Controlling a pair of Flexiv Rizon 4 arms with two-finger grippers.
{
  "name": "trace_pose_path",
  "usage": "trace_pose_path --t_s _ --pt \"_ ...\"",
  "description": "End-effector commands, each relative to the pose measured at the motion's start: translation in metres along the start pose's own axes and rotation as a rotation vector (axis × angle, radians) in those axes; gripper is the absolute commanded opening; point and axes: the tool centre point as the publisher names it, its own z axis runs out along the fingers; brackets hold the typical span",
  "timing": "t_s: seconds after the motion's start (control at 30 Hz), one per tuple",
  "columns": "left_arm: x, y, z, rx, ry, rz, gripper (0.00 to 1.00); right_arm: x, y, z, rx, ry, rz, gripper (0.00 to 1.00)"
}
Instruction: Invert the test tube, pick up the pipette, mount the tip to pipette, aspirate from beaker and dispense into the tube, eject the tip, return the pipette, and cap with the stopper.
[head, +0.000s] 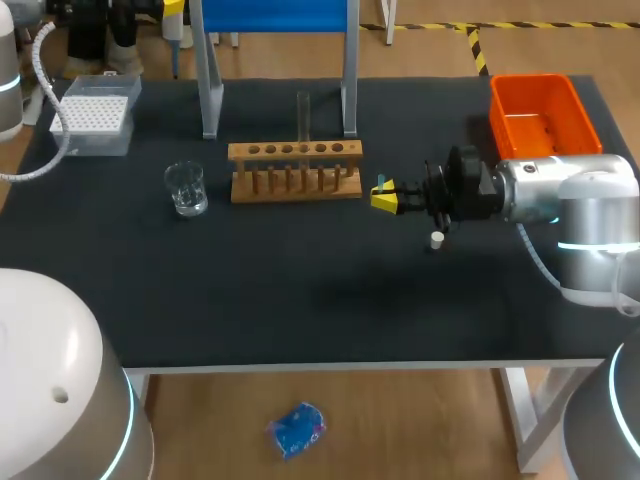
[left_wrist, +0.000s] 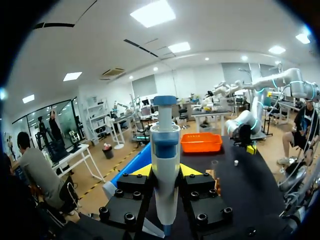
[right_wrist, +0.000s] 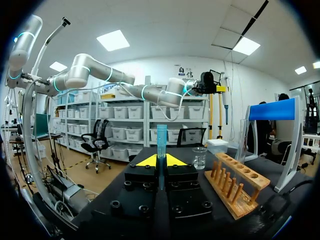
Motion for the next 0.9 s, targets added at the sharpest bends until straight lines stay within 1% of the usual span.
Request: trace_pose_path --t_s 0.03,0.1,0.13,0.2,0.23,0.3,0.47,0.5,0.63,0.7,0.77,0.9 --pt "0.004 -0.002 0.000 0.006 0.011 0.007 0.00 0.000 0.000 0.000 0.001 0.001 -0.001 0.00" --pt "0.021 -0.009 0.003 0.010 0.032 0.022 0.00 0.000 0.000 0.000 0.001 0.001 -0.001 0.00" --pt "0.033 -0.012 0.005 0.022 0.047 0.034 0.00 0.000 0.000 0.000 0.001 0.001 -0.001 0.00" --pt "0.049 -0.015 0.007 0.019 0.053 0.036 0.00 0.000 0.000 0.000 0.001 0.001 -0.001 0.00" --pt "0.062 -0.017 0.007 0.030 0.058 0.035 0.00 0.000 0.000 0.000 0.001 0.001 -0.001 0.00" --pt "0.083 -0.021 0.009 0.027 0.061 0.032 0.00 0.000 0.000 0.000 0.001 0.001 -0.001 0.00" --pt "0.122 -0.030 0.011 0.032 0.037 -0.002 0.00 0.000 0.000 0.000 0.001 0.001 -0.001 0.00" --pt "0.128 -0.032 0.013 0.019 0.038 -0.011 0.00 0.000 0.000 0.000 0.001 0.001 -0.001 0.00" --pt "0.155 -0.039 0.021 0.037 0.018 -0.041 0.00 0.000 0.000 0.000 0.001 0.001 -0.001 0.00" --pt "0.165 -0.042 0.023 0.045 0.013 -0.041 0.00 0.000 0.000 0.000 0.001 0.001 -0.001 0.00" --pt "0.175 -0.047 0.025 0.072 -0.007 -0.050 0.00 0.000 0.000 0.000 0.001 0.001 -0.001 0.00" --pt "0.200 -0.057 0.034 0.133 0.001 -0.065 0.00 0.000 0.000 0.000 0.001 0.001 -0.001 0.00"
